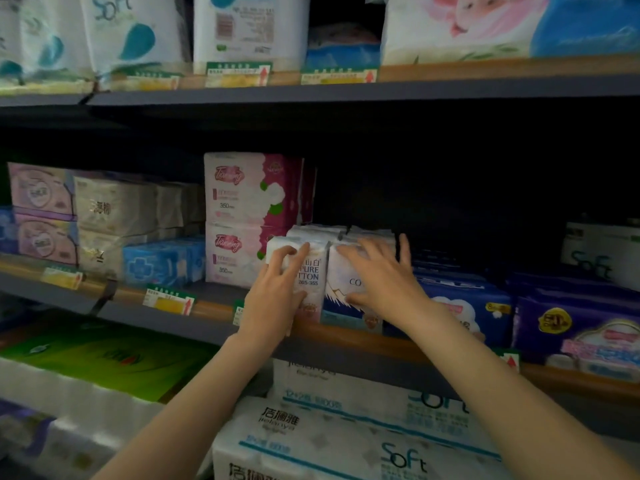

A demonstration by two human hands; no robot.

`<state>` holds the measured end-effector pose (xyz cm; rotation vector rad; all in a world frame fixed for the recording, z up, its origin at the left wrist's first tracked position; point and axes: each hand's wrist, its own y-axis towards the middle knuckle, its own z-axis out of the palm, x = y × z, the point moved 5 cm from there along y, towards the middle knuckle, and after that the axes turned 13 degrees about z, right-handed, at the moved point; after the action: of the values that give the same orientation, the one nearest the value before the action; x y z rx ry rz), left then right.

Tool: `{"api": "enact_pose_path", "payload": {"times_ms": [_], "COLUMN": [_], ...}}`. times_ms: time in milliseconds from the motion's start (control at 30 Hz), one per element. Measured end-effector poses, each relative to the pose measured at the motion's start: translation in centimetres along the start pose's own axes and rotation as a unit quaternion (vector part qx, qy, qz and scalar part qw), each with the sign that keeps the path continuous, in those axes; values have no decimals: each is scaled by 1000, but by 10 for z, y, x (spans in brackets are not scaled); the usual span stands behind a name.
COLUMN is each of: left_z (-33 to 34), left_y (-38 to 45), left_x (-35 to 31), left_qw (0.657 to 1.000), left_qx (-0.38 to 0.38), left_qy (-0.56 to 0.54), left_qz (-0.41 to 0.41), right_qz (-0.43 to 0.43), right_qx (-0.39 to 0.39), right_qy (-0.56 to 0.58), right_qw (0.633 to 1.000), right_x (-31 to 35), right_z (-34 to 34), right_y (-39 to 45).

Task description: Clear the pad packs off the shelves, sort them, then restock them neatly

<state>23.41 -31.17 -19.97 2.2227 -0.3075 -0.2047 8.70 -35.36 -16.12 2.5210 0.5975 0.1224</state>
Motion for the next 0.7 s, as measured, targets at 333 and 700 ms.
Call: {"api": "enact_pose_path", "payload": {"times_ms": [333,700], "left_z": [-14,-11], "left_y": [-9,-10], "left_x": [39,30], "left_qw": [999,999], "left_qx": [-15,-15], "left_qy": [-44,-31], "left_qz": [-6,-28], "right_qz": [12,23], "right_qx": [-5,19], "right_qy": [11,51], "right_qw": [1000,998], "right_x": [50,46], "right_z": [13,11], "right_y": [20,22]}}
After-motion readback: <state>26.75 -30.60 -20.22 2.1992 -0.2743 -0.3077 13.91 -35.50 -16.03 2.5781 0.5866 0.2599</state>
